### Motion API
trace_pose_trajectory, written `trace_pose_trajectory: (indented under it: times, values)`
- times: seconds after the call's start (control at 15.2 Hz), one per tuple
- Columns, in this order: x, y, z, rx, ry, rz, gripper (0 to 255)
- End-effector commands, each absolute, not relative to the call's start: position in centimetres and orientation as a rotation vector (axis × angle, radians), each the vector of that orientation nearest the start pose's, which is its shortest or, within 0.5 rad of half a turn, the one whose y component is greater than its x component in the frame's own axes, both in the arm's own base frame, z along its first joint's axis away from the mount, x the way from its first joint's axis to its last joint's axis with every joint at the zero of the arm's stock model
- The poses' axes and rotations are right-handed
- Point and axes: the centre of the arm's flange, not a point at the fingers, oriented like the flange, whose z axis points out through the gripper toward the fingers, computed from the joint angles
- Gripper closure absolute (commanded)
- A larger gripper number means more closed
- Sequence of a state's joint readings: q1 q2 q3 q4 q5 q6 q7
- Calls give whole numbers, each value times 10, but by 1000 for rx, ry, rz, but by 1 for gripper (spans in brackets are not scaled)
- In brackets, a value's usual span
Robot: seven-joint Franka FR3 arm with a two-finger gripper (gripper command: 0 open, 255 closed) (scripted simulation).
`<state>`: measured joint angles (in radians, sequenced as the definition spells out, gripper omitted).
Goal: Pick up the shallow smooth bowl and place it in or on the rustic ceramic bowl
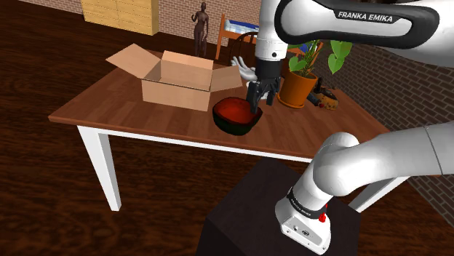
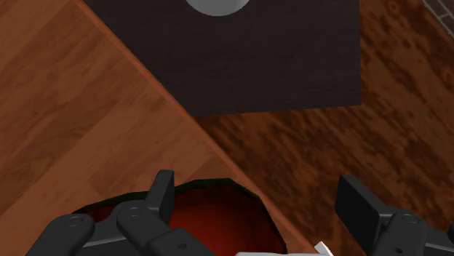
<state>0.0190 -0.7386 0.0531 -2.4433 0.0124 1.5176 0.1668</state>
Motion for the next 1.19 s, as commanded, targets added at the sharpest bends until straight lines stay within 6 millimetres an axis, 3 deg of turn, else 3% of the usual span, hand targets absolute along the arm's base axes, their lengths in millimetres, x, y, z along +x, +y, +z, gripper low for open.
trace_pose_trajectory:
  times: [0.0, 1.12]
  values:
    - [306, 26, 531, -3167, 178, 293, 0]
    - [406, -114, 439, -3401, 222, 210, 0]
